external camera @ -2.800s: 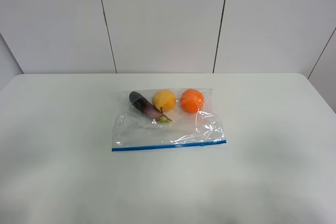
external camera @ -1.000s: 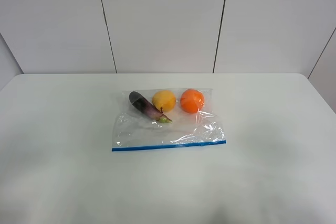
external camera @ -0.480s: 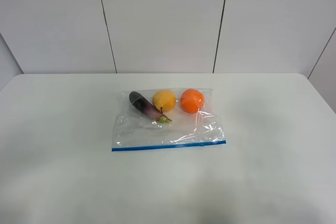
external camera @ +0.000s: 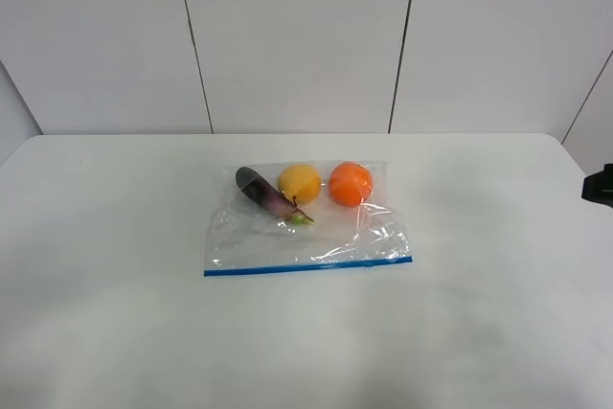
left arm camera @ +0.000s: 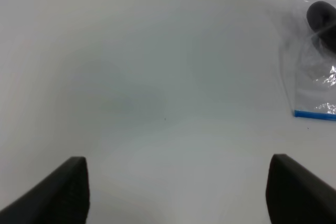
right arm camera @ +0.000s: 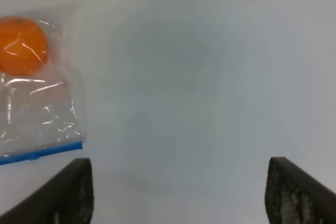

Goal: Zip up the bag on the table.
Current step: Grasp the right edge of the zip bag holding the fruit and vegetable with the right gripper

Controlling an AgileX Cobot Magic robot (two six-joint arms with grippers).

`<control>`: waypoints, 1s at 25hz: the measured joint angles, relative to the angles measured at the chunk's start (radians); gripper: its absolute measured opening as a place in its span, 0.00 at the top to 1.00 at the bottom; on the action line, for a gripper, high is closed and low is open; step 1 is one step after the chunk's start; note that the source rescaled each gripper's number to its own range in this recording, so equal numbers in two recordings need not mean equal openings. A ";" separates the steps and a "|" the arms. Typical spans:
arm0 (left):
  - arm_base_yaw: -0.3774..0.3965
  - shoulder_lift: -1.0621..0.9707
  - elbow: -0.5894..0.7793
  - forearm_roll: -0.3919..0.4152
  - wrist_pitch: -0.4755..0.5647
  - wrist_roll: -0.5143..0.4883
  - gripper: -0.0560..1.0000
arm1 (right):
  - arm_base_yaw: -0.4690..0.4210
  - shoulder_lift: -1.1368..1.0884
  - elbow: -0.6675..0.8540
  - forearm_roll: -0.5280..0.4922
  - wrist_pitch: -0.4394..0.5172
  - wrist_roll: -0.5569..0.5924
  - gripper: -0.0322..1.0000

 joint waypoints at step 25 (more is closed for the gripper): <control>0.000 0.000 0.000 0.000 0.000 0.000 0.00 | 0.000 0.535 -0.003 0.383 -0.204 -0.343 0.02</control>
